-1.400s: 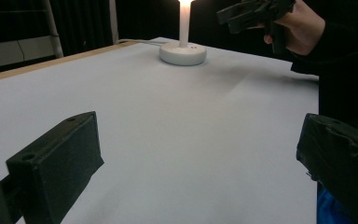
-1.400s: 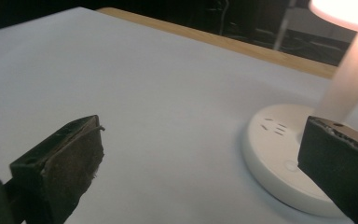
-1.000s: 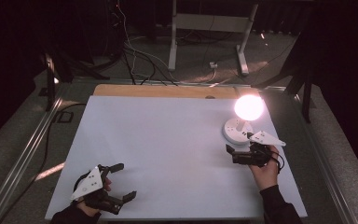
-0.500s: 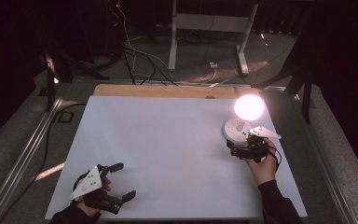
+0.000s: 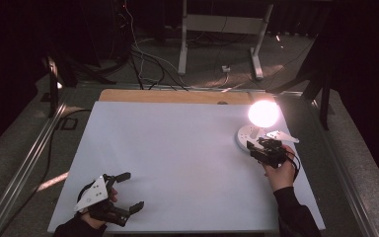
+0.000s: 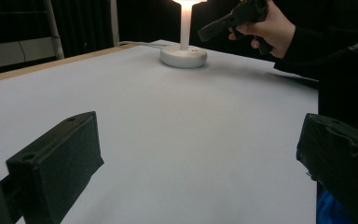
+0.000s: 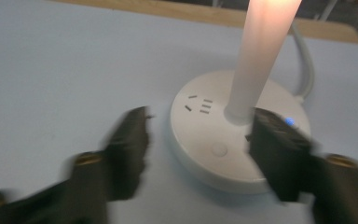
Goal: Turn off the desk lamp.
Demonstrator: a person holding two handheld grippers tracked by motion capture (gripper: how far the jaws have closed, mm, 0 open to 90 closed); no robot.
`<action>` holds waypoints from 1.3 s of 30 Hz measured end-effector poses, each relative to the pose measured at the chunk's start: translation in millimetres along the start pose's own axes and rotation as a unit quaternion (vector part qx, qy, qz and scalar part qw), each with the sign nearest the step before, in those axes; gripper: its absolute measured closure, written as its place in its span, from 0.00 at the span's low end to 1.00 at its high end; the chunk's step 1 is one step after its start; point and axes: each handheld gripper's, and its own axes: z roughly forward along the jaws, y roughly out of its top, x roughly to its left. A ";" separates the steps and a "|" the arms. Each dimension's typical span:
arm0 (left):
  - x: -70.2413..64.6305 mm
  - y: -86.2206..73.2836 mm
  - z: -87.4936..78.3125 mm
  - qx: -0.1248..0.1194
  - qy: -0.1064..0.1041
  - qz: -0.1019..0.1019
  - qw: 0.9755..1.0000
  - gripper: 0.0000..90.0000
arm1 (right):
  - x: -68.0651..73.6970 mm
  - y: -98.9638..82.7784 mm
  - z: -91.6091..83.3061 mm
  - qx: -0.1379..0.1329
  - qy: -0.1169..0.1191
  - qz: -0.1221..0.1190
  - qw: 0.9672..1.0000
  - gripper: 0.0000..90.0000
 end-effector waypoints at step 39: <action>-0.2 -0.5 0.4 0.004 0.005 0.004 1.000 0.01 | -12.9 -1.9 28.4 0.040 -0.033 -0.010 0.999 1.00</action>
